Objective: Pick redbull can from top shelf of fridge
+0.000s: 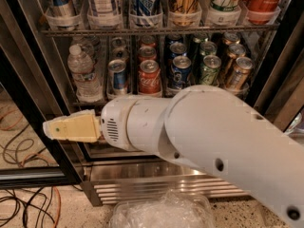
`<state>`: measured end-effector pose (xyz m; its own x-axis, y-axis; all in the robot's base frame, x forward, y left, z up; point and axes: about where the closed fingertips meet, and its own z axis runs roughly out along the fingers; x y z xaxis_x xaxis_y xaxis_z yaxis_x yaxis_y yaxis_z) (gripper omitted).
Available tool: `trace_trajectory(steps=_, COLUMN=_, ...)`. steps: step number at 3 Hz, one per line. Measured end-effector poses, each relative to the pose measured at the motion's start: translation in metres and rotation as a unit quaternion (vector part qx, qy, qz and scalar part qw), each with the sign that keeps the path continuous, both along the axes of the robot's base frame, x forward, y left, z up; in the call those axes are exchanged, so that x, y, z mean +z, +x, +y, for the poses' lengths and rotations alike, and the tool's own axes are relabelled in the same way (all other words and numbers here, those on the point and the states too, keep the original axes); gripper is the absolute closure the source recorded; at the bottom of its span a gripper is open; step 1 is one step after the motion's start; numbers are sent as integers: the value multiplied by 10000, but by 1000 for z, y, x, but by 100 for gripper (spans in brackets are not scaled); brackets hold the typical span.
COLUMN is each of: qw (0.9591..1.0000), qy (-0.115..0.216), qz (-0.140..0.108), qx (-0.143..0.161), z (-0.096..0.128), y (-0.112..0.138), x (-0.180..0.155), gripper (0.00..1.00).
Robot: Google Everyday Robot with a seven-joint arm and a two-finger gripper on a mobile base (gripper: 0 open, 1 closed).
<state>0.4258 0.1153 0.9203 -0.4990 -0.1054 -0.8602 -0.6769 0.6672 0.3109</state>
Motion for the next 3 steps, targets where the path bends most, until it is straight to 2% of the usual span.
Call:
trace_trajectory(steps=1, qw=9998, qy=56, qz=-101, qx=-147, z=11, y=9, x=-4, gripper=0)
trace_trajectory(steps=2, qw=9981, qy=12, qz=-301, qx=-530, z=26, y=15, x=-12, gripper=0)
trace_trajectory(steps=3, qw=9913, qy=2, qz=-599, qx=-1171, z=19, y=16, x=-14, gripper=0)
